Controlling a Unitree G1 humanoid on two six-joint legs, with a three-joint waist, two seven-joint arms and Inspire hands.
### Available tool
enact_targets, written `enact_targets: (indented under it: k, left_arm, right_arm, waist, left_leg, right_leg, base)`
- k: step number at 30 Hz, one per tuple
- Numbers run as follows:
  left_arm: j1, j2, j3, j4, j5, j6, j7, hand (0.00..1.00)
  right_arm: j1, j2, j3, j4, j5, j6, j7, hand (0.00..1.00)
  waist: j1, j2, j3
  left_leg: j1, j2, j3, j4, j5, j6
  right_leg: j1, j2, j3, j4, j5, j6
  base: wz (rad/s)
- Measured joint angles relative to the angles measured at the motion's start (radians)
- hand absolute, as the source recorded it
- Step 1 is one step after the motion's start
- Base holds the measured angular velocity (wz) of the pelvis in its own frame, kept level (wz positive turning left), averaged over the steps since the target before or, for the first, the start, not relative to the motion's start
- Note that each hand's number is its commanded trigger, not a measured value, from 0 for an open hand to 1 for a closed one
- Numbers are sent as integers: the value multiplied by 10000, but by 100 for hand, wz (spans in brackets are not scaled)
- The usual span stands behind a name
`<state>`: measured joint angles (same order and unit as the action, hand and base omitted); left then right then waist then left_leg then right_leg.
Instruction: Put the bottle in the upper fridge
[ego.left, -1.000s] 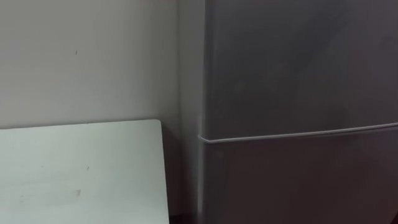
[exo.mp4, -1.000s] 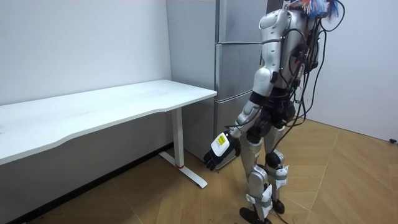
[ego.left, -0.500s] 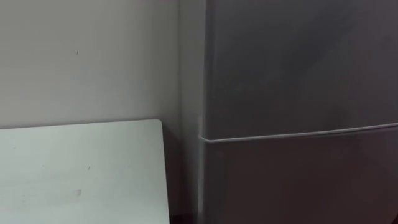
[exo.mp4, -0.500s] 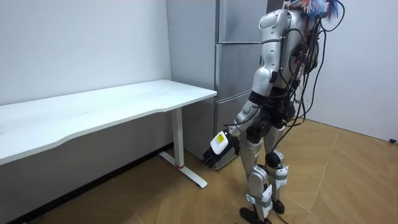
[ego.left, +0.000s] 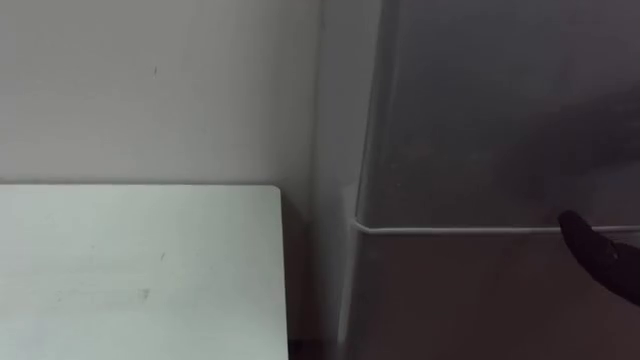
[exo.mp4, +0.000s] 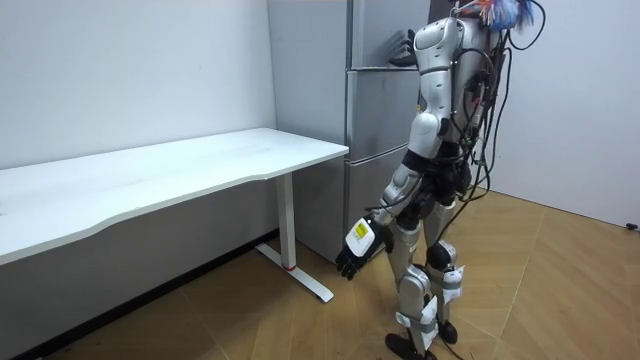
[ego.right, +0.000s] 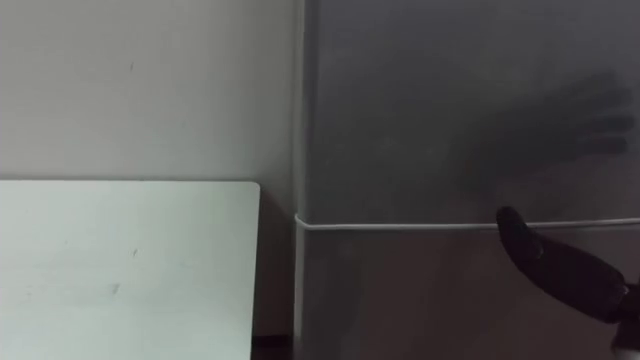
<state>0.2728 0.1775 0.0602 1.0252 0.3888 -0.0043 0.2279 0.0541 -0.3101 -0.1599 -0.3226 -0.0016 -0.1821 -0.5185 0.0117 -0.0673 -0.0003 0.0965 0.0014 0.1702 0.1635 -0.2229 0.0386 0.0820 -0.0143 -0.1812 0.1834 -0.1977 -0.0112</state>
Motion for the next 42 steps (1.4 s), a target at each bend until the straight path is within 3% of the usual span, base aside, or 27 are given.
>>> enact_targets:
  k: [3,10,19,27,35,42]
  left_arm:
    - [97,-3,123,-328,339,169,-172,0]
    - [53,-5,149,-864,570,689,-667,0]
    - [265,-19,145,-1012,566,1090,-1094,0]
    - [263,-19,142,-1025,566,1087,-1110,0]
    - [299,9,160,-1025,562,1064,-1122,0]
    - [457,11,416,-1160,573,795,-1108,0]
  right_arm:
    - [-43,-11,-27,42,-40,91,293,0]
    - [-932,-84,-15,1482,-82,170,788,0]
    - [-1190,-215,-22,2361,-743,707,927,0]
    - [-1220,-318,42,2667,-1014,715,789,0]
    - [-1148,-351,12,2689,-837,694,726,0]
    - [-1084,-371,-1047,2688,426,764,702,0]
  waist:
    - [-23,65,37]
    - [-34,111,29]
    - [223,144,9]
    - [216,132,2]
    - [-38,24,-23]
    - [-159,6,-60]
  left_leg:
    - [6,5,-80,-10,-1,-2]
    - [24,31,-115,86,-8,-8]
    - [4,34,-154,353,-9,6]
    - [13,18,-159,383,13,23]
    - [25,18,-228,386,16,23]
    - [-74,2,-275,426,13,24]
  right_leg:
    - [46,-8,-153,11,1,-1]
    - [172,-32,-393,26,109,-29]
    - [163,-81,-234,16,173,-42]
    - [205,-81,-258,21,180,-34]
    - [279,-118,-420,18,182,-33]
    - [208,-118,-433,-42,177,-27]
  base:
    - [6]
    - [0]
    - [0]
    - [0]
    - [4]
    - [2]
